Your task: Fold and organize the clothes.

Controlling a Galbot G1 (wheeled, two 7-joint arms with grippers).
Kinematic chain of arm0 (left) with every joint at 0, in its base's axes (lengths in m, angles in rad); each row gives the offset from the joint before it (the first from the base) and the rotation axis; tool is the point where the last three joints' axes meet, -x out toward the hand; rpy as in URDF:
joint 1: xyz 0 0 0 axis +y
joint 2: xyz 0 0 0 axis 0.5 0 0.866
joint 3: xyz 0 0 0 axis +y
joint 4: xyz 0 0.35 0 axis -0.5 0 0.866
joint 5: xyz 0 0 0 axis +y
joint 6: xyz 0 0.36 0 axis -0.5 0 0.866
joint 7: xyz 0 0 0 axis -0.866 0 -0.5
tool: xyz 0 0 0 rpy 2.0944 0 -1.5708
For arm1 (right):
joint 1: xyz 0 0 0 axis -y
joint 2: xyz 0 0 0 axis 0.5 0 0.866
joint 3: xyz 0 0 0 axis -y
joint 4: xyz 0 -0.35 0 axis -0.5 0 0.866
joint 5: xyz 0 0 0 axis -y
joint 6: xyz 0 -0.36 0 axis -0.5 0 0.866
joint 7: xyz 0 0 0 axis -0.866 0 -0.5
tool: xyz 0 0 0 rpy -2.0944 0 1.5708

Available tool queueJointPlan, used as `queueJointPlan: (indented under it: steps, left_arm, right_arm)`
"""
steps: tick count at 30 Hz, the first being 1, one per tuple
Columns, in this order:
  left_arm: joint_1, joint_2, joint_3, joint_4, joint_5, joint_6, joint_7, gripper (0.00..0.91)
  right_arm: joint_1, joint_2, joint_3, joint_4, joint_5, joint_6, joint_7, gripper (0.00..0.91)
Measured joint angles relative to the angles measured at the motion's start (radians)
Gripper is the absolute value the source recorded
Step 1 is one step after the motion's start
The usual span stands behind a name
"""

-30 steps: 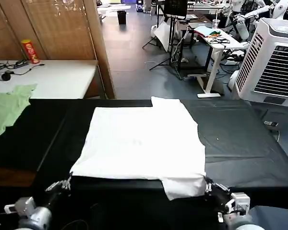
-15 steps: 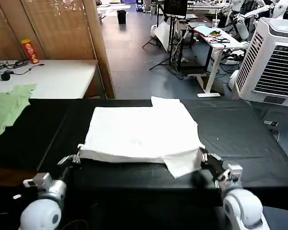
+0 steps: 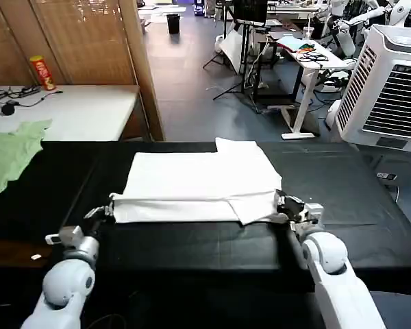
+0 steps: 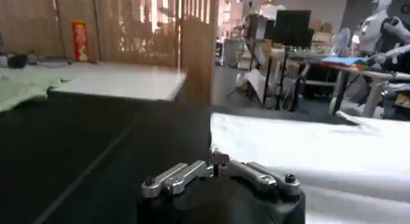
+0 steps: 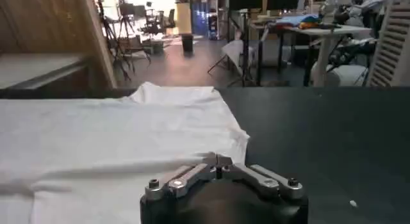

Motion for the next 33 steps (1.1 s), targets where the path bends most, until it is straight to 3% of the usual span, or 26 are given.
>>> queueJointPlan:
  steps: [7, 13, 24, 29, 30, 33]
  left_arm:
    - [-0.009, 0.009, 0.000, 0.018, 0.000, 0.012, -0.004, 0.878]
    - [0.023, 0.020, -0.016, -0.004, -0.004, 0.015, -0.003, 0.878]
    - [0.074, 0.011, -0.025, -0.023, -0.031, 0.024, 0.006, 0.878]
    - [0.097, 0.008, -0.024, -0.038, -0.092, 0.052, 0.023, 0.878]
    - [0.100, 0.008, -0.024, -0.035, -0.096, 0.054, 0.025, 0.751]
    - [0.103, 0.007, -0.028, -0.024, -0.120, 0.061, 0.025, 0.507]
  right_arm:
    - [-0.096, -0.046, 0.037, 0.141, 0.033, -0.057, 0.005, 0.878]
    - [-0.215, -0.070, 0.069, 0.272, 0.017, -0.060, -0.004, 0.878]
    - [-0.316, -0.069, 0.095, 0.319, -0.010, -0.053, -0.015, 0.878]
    - [-0.314, -0.061, 0.086, 0.303, -0.021, -0.053, -0.018, 0.722]
    - [-0.312, -0.059, 0.084, 0.299, -0.024, -0.053, -0.019, 0.702]
    - [-0.308, -0.053, 0.077, 0.285, -0.031, -0.053, -0.020, 0.556]
